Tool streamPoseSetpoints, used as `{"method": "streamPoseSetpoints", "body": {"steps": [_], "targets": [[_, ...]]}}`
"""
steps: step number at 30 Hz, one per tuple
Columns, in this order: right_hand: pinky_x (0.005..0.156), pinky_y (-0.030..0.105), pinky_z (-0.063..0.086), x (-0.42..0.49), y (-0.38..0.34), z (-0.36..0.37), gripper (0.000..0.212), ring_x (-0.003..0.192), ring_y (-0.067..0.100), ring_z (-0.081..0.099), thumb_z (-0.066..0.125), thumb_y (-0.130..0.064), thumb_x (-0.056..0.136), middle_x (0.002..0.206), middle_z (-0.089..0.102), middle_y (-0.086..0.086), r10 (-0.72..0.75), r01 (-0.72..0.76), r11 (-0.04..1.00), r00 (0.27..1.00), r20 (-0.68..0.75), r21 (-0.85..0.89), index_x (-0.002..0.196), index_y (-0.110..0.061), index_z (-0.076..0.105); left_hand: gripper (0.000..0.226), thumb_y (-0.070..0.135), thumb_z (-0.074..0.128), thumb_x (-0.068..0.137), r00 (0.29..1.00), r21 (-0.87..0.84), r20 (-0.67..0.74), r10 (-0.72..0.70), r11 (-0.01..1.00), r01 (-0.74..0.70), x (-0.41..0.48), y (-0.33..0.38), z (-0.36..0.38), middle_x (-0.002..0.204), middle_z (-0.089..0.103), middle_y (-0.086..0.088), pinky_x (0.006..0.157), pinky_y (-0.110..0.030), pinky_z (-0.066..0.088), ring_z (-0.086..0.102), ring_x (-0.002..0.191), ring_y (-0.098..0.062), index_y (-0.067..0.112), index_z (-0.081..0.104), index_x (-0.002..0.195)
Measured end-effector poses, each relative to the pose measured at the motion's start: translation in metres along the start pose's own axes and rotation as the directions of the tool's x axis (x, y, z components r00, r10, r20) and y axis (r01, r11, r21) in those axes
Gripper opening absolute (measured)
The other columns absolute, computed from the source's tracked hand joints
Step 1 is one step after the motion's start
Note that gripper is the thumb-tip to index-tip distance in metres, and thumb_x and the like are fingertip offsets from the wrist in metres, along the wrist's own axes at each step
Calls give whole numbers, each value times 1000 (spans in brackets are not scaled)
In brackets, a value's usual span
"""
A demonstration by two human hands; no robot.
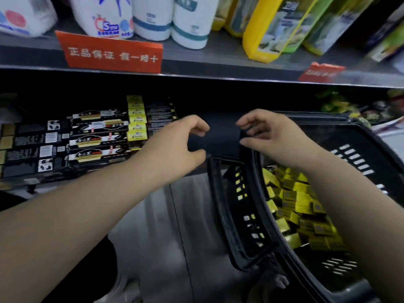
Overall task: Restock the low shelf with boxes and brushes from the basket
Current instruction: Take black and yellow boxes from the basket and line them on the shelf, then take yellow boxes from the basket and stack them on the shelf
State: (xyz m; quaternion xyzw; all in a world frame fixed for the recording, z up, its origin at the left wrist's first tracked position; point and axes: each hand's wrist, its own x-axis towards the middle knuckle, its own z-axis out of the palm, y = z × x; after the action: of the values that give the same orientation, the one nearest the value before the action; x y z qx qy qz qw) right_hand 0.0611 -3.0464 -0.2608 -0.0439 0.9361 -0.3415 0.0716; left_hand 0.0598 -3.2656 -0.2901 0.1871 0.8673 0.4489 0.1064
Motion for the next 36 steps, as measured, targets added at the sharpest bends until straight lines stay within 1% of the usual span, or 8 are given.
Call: {"method": "streamPoseSetpoints", "body": {"steps": [7,10,13,20,23,27,32,36], "targets": [[75,19,50,-86,56,-45,21,84,12,64,70,-8,82,92,67,-1,252,-253,967,968,-15,-23,95,-24,63,29,29,58,89,895,135,266,357,906,-401,1,67,53,120,55,15,92,-20,35,45,115,-5,32,54,118],[68,11,46,-105,85,-50,21,77,7,60,68,-7,83,85,65,-6,333,-333,943,941,-61,0,91,-25,62,31,33,55,91,824,169,404,398,853,-495,7,80,69,123,53,15,91,-20,34,42,117,-6,33,52,122],[78,27,48,-111,120,-51,17,82,15,59,68,-5,82,82,62,-6,419,-424,901,906,-68,-97,91,-19,63,31,36,54,92,783,210,491,382,820,-532,18,84,81,122,53,16,89,-19,34,44,113,-5,33,51,122],[91,37,45,-126,201,-89,59,113,31,53,75,-19,77,133,46,16,717,-682,612,692,-82,-400,131,-15,50,29,36,53,92,734,230,591,333,803,-550,40,96,112,120,54,17,88,-25,42,50,107,-5,34,52,120],[86,32,43,-141,230,-99,72,113,30,52,78,-19,74,134,44,16,791,-777,527,597,-136,-343,135,-12,41,28,36,51,92,707,222,627,326,796,-563,45,98,124,120,53,19,82,-19,38,49,105,-2,35,50,120],[76,30,42,-153,249,-94,75,99,19,48,79,-12,70,127,49,5,875,-795,477,472,111,-376,135,-18,40,30,36,50,93,671,258,683,289,764,-591,49,97,138,123,53,16,90,-23,40,49,111,-5,33,49,123],[75,29,51,-150,252,-89,54,100,20,55,72,-13,79,119,56,3,838,-725,477,545,11,-497,130,-21,53,32,36,53,92,679,239,684,267,798,-554,53,96,148,118,56,16,89,-27,44,52,107,-5,31,51,123],[84,34,48,-139,204,-116,43,96,19,61,75,-45,73,105,67,1,637,-590,695,770,-29,-411,105,-18,67,34,41,50,91,824,50,540,169,971,-232,58,102,153,104,57,17,89,-28,47,57,101,-6,25,52,121]]}}
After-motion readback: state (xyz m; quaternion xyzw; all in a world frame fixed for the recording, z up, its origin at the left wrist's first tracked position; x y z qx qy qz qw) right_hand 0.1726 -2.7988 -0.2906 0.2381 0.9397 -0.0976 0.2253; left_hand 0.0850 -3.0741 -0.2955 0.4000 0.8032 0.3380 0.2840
